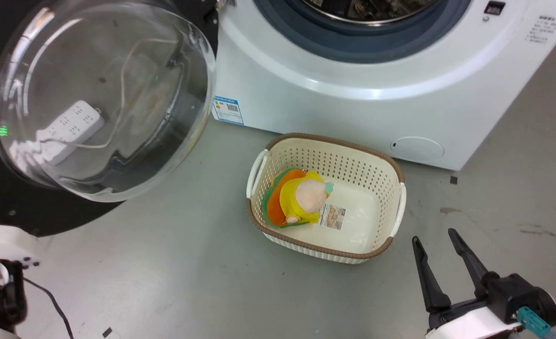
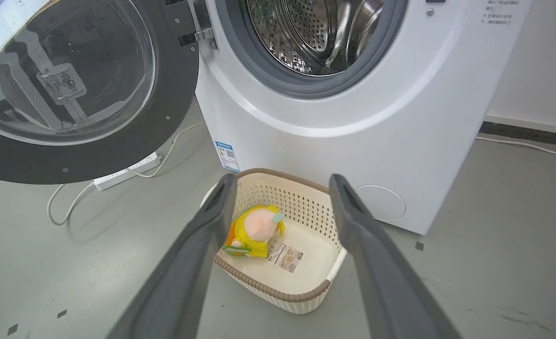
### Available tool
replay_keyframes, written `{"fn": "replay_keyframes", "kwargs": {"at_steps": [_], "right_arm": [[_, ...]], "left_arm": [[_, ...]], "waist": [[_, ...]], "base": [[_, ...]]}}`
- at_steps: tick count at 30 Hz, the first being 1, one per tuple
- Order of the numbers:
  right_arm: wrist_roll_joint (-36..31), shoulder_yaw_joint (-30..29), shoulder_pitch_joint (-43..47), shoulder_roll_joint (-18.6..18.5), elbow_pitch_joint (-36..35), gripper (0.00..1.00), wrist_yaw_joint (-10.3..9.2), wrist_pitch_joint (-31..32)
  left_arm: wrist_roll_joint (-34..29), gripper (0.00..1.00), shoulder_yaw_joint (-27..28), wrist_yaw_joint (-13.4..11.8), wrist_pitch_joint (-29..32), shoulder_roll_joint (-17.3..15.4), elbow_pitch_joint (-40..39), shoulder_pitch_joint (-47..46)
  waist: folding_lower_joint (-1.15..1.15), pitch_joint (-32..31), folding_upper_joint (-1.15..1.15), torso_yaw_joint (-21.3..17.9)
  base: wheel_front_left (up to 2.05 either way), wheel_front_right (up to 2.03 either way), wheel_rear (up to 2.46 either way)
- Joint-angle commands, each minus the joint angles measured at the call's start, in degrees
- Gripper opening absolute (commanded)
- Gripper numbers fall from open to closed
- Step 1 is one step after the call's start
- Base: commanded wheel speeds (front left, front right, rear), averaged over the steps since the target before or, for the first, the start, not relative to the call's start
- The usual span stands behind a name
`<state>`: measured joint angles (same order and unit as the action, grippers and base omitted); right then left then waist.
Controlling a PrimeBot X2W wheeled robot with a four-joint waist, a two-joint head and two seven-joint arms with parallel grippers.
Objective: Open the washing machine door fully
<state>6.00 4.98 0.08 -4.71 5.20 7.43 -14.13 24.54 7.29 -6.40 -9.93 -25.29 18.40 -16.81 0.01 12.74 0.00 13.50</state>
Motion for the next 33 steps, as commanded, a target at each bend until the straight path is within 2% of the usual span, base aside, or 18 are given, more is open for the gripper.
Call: {"fn": "replay_keyframes", "kwargs": {"at_steps": [1,6,12,22,26,27,33], "right_arm": [[-0.5,0.0,-0.9,-0.4,-0.3,1.0,0.06,0.2],[-0.5,-0.3,-1.2,-0.5,-0.3,1.0,0.06,0.3],[-0.7,-2.1,-1.7,0.0,-0.2,1.0,0.06,-0.1],[-1.6,-6.6,-1.8,0.9,-1.0,1.0,0.06,-0.7],[-2.0,-7.2,-1.6,1.2,-1.6,1.0,0.06,-0.8],[-2.1,-6.8,-1.0,1.4,-1.8,1.0,0.06,-0.8],[-1.7,-6.3,1.1,1.7,-2.1,1.0,0.06,-0.9]], "left_arm": [[0.3,0.0,0.3,0.2,-0.5,-0.5,0.9,-1.1],[0.3,0.0,0.2,0.6,-2.0,-0.7,3.9,-2.6],[-1.3,0.0,-2.2,1.4,-3.8,1.1,3.9,-1.0],[-5.1,0.0,-6.6,1.8,-5.0,8.0,-7.9,5.9],[-6.7,0.0,-8.6,1.8,-5.1,11.6,-13.1,9.7],[-7.0,0.0,-9.0,1.5,-5.1,13.7,-15.5,13.1],[-9.3,0.0,-12.1,1.9,-5.1,17.4,-17.6,18.3]], "waist": [[-0.01,0.4,0.0,-0.3],[-0.01,0.3,0.0,-0.8],[-0.01,-2.2,0.0,-2.2],[-0.01,-8.0,0.0,-6.4],[-0.01,-9.8,0.0,-9.0],[-0.01,-11.4,0.0,-10.9],[-0.01,-12.9,0.0,-13.2]], "base": [[0.0,0.0,0.0],[0.0,0.0,0.0],[0.0,0.0,0.0],[0.0,0.0,0.0],[0.0,0.0,0.0],[0.0,0.0,0.0],[0.0,0.0,0.0]]}}
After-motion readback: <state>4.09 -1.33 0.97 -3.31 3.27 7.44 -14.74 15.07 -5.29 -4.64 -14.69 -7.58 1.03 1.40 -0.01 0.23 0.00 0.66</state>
